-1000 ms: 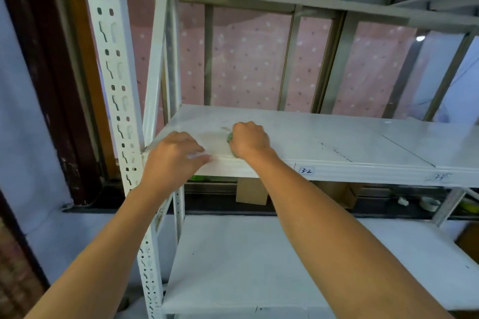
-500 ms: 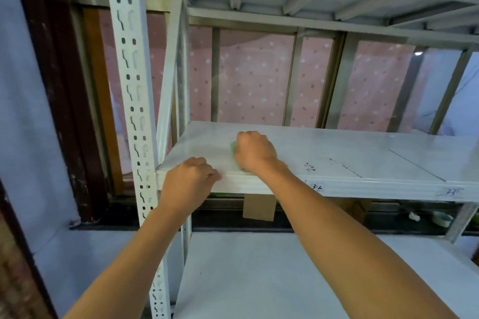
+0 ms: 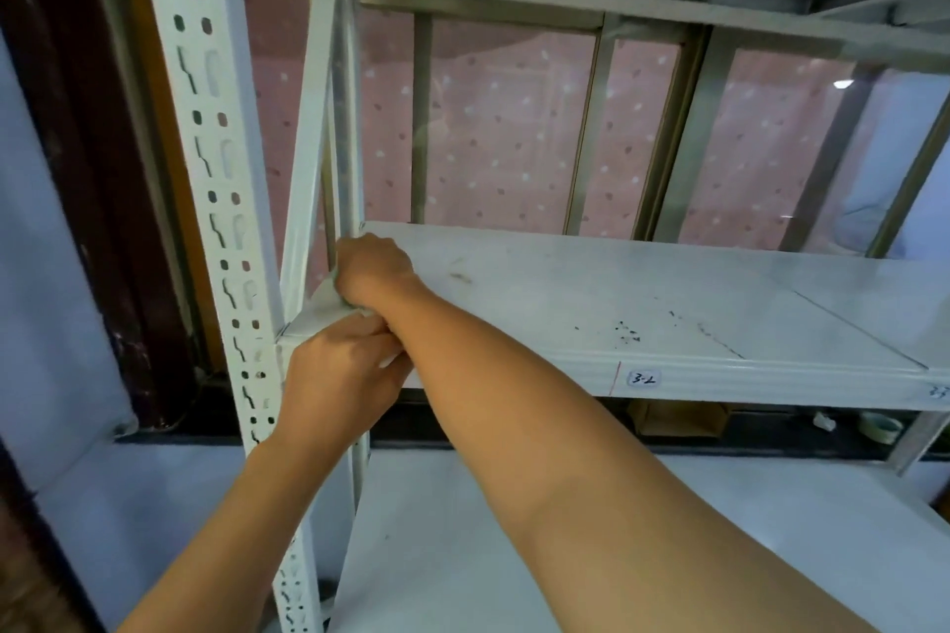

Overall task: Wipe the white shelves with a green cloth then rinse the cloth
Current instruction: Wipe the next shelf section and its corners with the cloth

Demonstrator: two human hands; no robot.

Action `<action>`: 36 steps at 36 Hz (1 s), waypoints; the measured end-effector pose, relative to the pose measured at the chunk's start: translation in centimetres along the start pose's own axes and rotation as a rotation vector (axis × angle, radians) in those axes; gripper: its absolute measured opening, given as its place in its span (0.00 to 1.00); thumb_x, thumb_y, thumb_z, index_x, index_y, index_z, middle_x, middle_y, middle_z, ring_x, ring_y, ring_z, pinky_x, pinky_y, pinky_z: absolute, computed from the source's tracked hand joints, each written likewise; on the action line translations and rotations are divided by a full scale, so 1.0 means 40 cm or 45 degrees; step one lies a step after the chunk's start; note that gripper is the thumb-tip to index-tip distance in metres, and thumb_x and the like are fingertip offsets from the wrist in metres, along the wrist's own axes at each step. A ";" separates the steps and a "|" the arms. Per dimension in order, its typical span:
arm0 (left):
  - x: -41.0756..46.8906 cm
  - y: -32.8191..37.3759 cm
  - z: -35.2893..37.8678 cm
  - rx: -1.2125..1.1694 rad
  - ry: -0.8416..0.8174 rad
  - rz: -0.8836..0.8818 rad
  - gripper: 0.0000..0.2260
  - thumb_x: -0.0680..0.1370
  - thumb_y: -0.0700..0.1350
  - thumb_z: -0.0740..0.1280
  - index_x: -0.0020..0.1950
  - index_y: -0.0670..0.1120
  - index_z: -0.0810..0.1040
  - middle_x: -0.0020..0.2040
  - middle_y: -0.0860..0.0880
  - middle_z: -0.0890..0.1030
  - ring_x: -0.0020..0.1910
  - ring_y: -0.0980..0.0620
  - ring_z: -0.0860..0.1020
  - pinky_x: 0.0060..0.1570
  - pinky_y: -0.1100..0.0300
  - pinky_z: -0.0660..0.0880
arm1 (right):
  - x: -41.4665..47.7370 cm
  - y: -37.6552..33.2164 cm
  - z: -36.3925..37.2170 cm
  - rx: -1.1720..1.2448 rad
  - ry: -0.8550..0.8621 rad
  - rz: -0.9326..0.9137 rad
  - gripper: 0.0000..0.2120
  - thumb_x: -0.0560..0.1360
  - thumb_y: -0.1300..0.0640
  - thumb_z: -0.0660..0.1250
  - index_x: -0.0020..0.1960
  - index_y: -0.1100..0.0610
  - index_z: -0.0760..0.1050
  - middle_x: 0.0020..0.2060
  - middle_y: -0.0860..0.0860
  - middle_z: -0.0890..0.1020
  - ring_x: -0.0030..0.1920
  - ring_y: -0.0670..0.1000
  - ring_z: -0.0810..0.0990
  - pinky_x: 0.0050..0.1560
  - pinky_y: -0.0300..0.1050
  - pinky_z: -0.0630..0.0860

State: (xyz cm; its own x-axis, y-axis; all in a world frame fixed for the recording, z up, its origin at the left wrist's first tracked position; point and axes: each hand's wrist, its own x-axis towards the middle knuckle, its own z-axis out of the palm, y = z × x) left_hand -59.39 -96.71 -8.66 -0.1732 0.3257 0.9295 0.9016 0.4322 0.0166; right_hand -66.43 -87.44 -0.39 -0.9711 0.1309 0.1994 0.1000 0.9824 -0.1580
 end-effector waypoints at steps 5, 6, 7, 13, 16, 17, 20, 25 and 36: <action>0.009 0.001 -0.006 0.001 -0.102 -0.091 0.09 0.73 0.47 0.72 0.35 0.47 0.87 0.31 0.51 0.81 0.29 0.51 0.78 0.29 0.64 0.69 | -0.003 0.056 -0.008 -0.070 0.015 0.094 0.18 0.76 0.62 0.66 0.65 0.59 0.74 0.58 0.55 0.79 0.56 0.56 0.79 0.45 0.45 0.72; 0.013 0.001 -0.008 -0.013 -0.135 -0.121 0.08 0.72 0.48 0.73 0.35 0.47 0.87 0.31 0.51 0.80 0.30 0.51 0.78 0.29 0.63 0.71 | -0.004 0.075 -0.015 -0.102 0.025 0.112 0.17 0.76 0.63 0.66 0.64 0.60 0.75 0.58 0.55 0.79 0.57 0.56 0.79 0.46 0.45 0.73; 0.017 0.002 -0.009 -0.026 -0.170 -0.142 0.07 0.71 0.48 0.74 0.35 0.47 0.87 0.31 0.52 0.80 0.30 0.50 0.78 0.28 0.61 0.74 | -0.006 0.096 -0.021 -0.132 0.030 0.142 0.17 0.76 0.63 0.67 0.64 0.60 0.75 0.58 0.55 0.79 0.58 0.56 0.79 0.48 0.46 0.74; 0.033 0.008 -0.032 -0.045 -0.256 -0.189 0.14 0.75 0.54 0.69 0.37 0.48 0.88 0.32 0.53 0.80 0.32 0.50 0.78 0.29 0.56 0.77 | -0.058 0.235 -0.048 -0.227 0.080 0.313 0.18 0.76 0.64 0.64 0.66 0.60 0.73 0.60 0.58 0.78 0.60 0.58 0.77 0.52 0.49 0.75; 0.021 0.011 -0.026 -0.049 -0.240 -0.230 0.19 0.78 0.55 0.65 0.34 0.45 0.85 0.30 0.51 0.77 0.30 0.50 0.75 0.27 0.54 0.75 | -0.106 0.314 -0.068 -0.264 0.106 0.396 0.19 0.76 0.64 0.63 0.66 0.60 0.72 0.59 0.58 0.78 0.59 0.59 0.77 0.49 0.49 0.74; 0.020 0.012 -0.023 -0.037 -0.238 -0.245 0.21 0.78 0.55 0.64 0.32 0.45 0.83 0.29 0.51 0.76 0.29 0.50 0.74 0.26 0.54 0.74 | -0.125 0.336 -0.075 -0.274 0.109 0.422 0.19 0.75 0.65 0.64 0.66 0.60 0.72 0.58 0.58 0.78 0.59 0.59 0.77 0.48 0.49 0.74; 0.028 0.022 -0.019 0.039 -0.240 -0.262 0.24 0.78 0.55 0.64 0.27 0.43 0.77 0.26 0.50 0.70 0.26 0.49 0.70 0.24 0.55 0.71 | -0.173 0.391 -0.092 -0.301 0.117 0.490 0.19 0.76 0.64 0.65 0.66 0.60 0.72 0.57 0.58 0.78 0.57 0.59 0.78 0.44 0.48 0.72; 0.057 0.036 -0.023 0.149 -0.331 -0.230 0.24 0.76 0.52 0.66 0.23 0.43 0.70 0.24 0.51 0.64 0.22 0.47 0.66 0.22 0.60 0.67 | -0.221 0.441 -0.108 -0.356 0.105 0.556 0.19 0.76 0.63 0.65 0.67 0.60 0.71 0.57 0.58 0.78 0.57 0.59 0.77 0.45 0.48 0.73; 0.124 -0.042 0.011 0.299 -0.216 -0.462 0.18 0.76 0.43 0.70 0.28 0.40 0.71 0.28 0.49 0.69 0.26 0.44 0.69 0.27 0.60 0.65 | -0.080 0.251 -0.149 -0.028 0.241 0.136 0.14 0.79 0.57 0.60 0.61 0.60 0.74 0.55 0.60 0.78 0.52 0.62 0.78 0.44 0.47 0.71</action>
State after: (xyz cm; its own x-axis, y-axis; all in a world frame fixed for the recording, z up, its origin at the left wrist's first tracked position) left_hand -61.96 -95.44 -4.25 -0.5409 0.2426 0.8054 0.6598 0.7163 0.2274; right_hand -61.02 -77.19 3.13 -0.8969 0.2554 0.3609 0.2072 0.9639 -0.1672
